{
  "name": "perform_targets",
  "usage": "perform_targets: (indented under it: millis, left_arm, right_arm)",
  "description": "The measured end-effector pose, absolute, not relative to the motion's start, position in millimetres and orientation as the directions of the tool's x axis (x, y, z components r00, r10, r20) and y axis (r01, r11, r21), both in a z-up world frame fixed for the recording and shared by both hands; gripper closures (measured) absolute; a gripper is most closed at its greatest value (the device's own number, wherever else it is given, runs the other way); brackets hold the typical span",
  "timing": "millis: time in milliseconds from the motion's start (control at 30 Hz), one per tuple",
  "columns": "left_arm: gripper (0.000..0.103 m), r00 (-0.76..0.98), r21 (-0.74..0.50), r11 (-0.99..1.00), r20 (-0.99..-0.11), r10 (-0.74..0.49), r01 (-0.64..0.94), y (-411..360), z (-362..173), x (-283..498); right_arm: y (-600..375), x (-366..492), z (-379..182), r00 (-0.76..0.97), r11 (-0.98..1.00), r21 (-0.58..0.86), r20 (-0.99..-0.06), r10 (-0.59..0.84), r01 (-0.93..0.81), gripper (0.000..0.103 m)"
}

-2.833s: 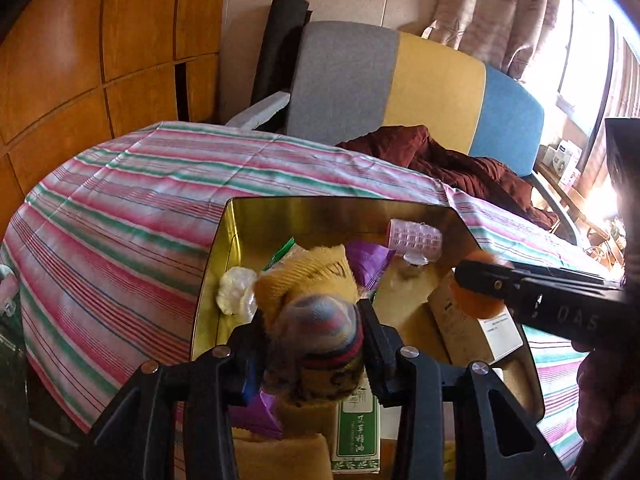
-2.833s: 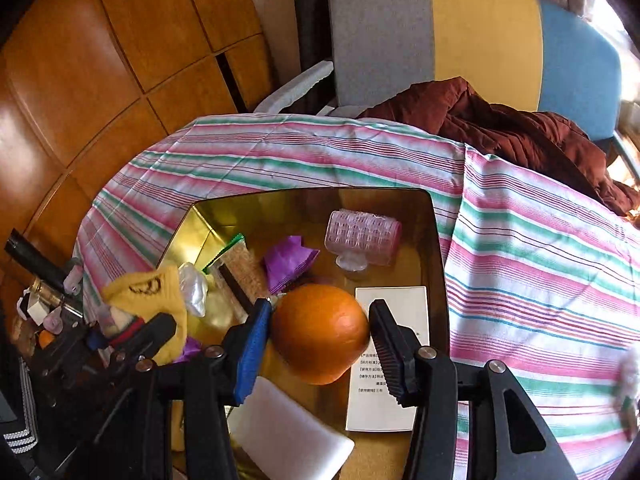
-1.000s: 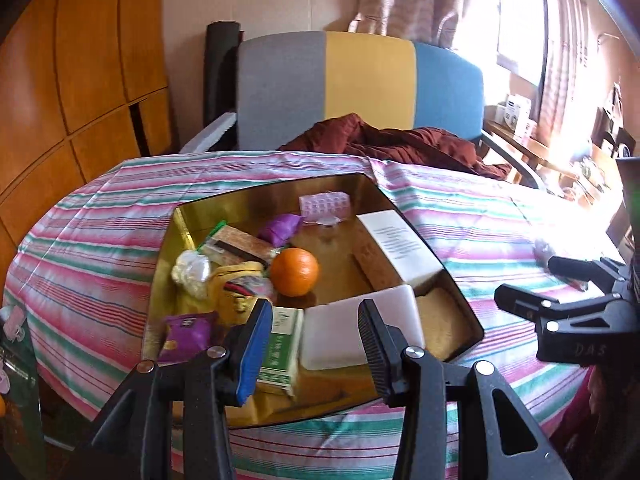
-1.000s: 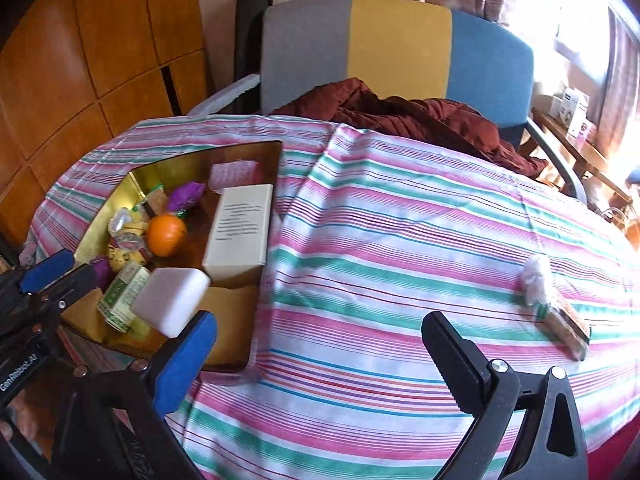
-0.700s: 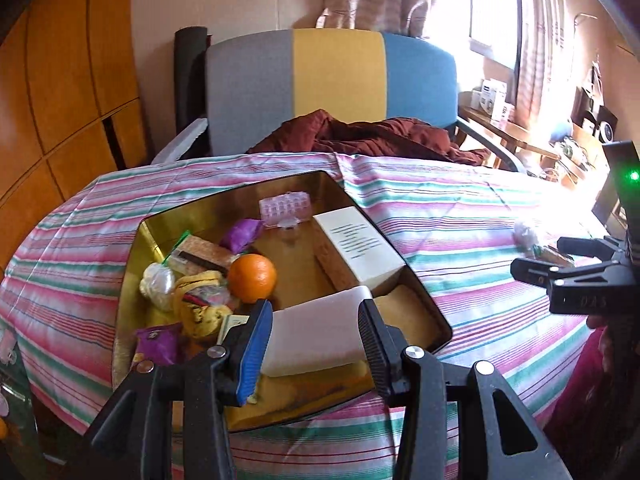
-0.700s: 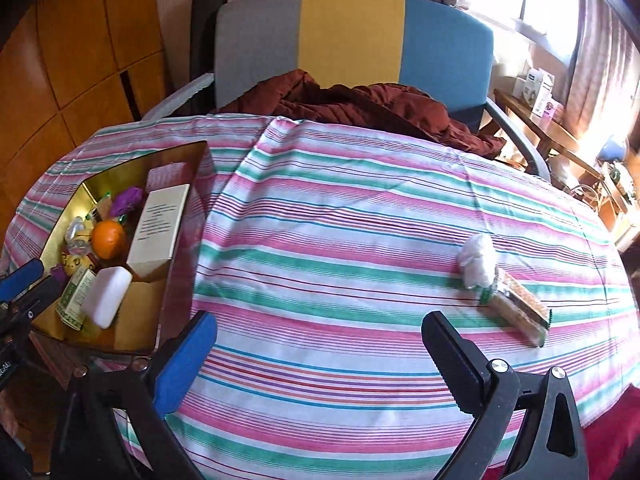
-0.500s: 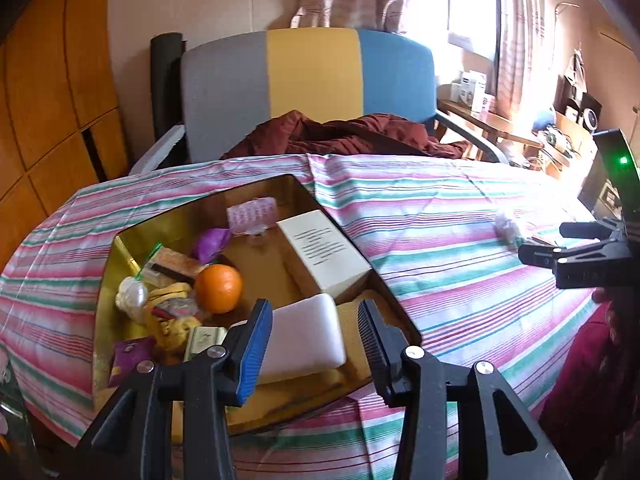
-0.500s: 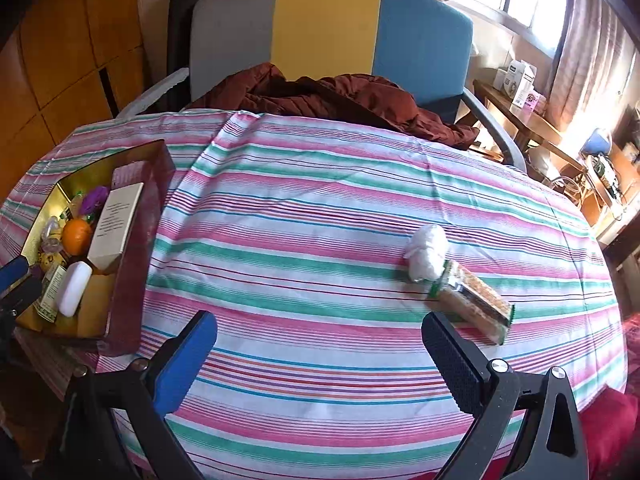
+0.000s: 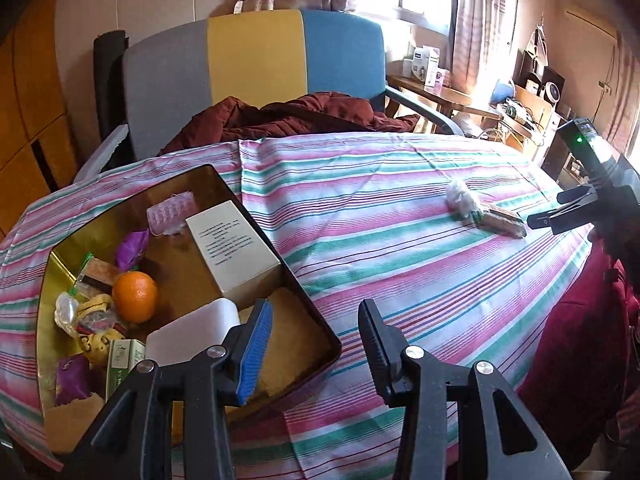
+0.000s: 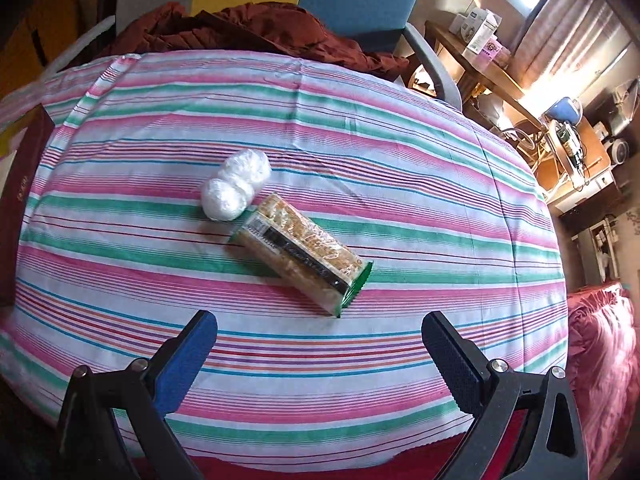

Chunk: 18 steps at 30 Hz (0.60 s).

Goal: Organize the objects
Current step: 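Withdraw both tools from the gold tray toward the last wrapped ball and cracker pack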

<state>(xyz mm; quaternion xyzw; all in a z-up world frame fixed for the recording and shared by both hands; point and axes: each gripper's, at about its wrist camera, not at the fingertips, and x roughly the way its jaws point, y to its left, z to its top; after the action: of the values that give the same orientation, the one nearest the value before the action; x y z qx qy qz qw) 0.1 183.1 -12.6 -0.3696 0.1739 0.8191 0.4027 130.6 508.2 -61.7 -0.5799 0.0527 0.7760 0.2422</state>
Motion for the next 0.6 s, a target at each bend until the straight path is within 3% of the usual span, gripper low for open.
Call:
perform_targets:
  millis: [267,500,533,600]
  left_arm:
    - [0.058,-0.360,-0.028,-0.589,-0.768,0.529,-0.808,202.7,-19.2,0.4]
    - [0.058,-0.326,-0.036,-0.572,-0.792,0.517,-0.820,220.2,-26.5,0.6]
    - [0.058,-0.321,-0.039,-0.568,-0.794,0.517,-0.822,222.7,-27.1,0.9]
    - [0.058,-0.313,-0.040,-0.561,-0.797,0.517,-0.827,227.9,-27.9,1.5]
  right_arm:
    - [521.8,84.8,-100.0,-0.148,-0.927,-0.233,-0.947,0.285,-0.292,0.000]
    - [545.0,66.6,-123.4,-0.129,-0.947,-0.165,-0.970,0.207,-0.275,0.002]
    - [546.9,67.2,-123.5,-0.136,-0.952,-0.135,-0.975,0.177,-0.274,0.004]
    - [544.7,70.4,-118.7,-0.161,-0.967,-0.052,-0.982,0.094,-0.249,0.033]
